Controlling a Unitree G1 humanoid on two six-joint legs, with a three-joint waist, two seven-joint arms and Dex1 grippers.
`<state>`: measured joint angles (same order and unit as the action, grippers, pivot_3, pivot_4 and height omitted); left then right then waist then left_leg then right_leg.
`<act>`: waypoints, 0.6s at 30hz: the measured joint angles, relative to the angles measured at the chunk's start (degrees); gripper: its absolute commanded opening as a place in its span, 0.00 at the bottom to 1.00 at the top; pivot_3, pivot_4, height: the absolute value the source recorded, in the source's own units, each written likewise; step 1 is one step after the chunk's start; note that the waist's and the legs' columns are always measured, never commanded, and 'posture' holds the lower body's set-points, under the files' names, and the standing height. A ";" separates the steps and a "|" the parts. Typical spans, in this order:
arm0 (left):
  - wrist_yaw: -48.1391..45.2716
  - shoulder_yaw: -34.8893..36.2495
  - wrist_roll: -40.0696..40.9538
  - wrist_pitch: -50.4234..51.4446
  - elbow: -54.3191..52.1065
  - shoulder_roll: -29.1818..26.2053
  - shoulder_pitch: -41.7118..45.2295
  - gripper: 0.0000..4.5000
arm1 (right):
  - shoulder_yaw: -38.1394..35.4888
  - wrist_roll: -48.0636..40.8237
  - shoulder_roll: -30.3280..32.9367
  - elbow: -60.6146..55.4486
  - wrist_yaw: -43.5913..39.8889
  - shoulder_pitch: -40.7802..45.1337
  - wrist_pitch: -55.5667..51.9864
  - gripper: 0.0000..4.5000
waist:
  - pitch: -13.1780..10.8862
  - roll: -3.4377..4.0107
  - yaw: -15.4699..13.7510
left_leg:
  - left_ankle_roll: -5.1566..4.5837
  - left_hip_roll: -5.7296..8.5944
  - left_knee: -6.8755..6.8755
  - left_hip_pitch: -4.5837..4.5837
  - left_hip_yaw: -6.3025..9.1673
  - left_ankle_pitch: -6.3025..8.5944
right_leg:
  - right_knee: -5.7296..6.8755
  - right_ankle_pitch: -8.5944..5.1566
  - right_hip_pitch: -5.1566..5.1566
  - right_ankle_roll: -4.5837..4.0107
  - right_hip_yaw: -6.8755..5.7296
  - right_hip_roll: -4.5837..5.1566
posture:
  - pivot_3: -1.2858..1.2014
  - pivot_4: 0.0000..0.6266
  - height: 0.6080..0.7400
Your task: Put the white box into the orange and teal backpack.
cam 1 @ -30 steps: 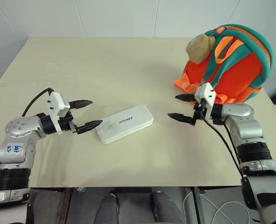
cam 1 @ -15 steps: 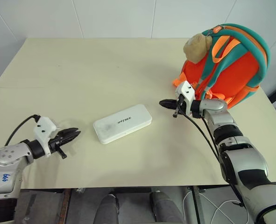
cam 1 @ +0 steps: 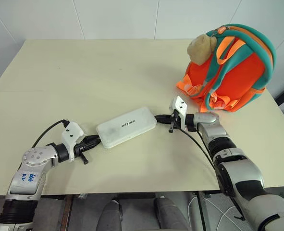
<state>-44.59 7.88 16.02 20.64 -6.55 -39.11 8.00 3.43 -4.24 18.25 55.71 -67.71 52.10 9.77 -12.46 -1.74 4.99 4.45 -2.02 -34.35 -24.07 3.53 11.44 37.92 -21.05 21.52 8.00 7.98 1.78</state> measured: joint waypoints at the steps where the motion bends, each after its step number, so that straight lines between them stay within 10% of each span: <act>1: -0.06 -0.03 0.01 0.07 0.01 0.02 0.68 0.16 | 0.01 -0.46 0.29 -2.62 -0.57 -1.14 -1.16 0.00 | 0.00 0.00 -0.03 | 0.01 0.00 -0.01 0.00 0.01 0.00 | 0.02 0.00 0.00 0.00 0.00 0.00 | 0.52 0.24 1.00; 18: -3.18 0.75 -0.04 2.69 0.14 -5.63 -0.51 0.16 | 0.23 -4.12 3.06 -24.09 0.95 -10.05 -13.40 0.00 | 0.00 -0.01 -0.04 | 0.00 0.00 -0.01 0.00 0.01 0.00 | -0.02 0.00 0.00 0.00 0.01 0.00 | 0.52 0.24 1.00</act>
<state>-47.77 8.63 15.98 23.33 -6.41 -44.74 7.49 3.66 -8.36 21.31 31.61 -66.76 42.04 -3.63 -12.46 -1.74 4.95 4.46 -2.02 -34.36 -24.07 3.54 11.44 37.90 -21.05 21.52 8.00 7.98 1.78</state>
